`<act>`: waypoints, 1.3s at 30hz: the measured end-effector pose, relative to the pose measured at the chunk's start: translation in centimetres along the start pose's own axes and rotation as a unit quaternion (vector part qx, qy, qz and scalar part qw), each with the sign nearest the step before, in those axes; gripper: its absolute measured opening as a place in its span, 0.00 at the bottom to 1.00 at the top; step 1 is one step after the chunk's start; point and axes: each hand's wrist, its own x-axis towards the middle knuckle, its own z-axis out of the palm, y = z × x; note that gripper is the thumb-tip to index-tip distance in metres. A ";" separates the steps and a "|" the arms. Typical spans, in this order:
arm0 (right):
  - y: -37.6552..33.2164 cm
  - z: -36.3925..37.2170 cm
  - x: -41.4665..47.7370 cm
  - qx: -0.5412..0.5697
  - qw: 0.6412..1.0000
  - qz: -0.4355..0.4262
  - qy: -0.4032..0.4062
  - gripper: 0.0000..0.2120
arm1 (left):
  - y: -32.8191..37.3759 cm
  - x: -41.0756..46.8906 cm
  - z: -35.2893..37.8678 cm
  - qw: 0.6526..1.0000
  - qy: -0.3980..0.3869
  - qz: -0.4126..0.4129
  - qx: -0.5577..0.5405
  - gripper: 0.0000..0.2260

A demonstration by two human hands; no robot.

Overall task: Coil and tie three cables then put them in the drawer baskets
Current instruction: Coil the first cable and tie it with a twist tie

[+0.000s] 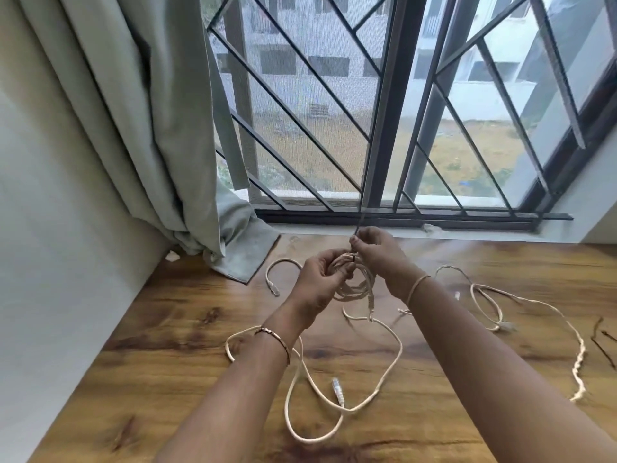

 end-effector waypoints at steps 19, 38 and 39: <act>0.8 -0.6 -0.3 0.073 0.988 0.120 -0.070 0.15 | -1.1 0.3 -0.6 0.995 0.087 0.009 -0.038 0.10; 0.7 -1.0 -1.5 -0.010 0.982 0.094 -0.165 0.07 | -1.3 0.7 -0.4 0.991 0.102 -0.022 -0.085 0.11; 0.7 -0.9 -1.6 -0.002 0.983 0.081 -0.166 0.07 | -1.3 0.8 -0.4 0.991 0.103 -0.027 -0.085 0.12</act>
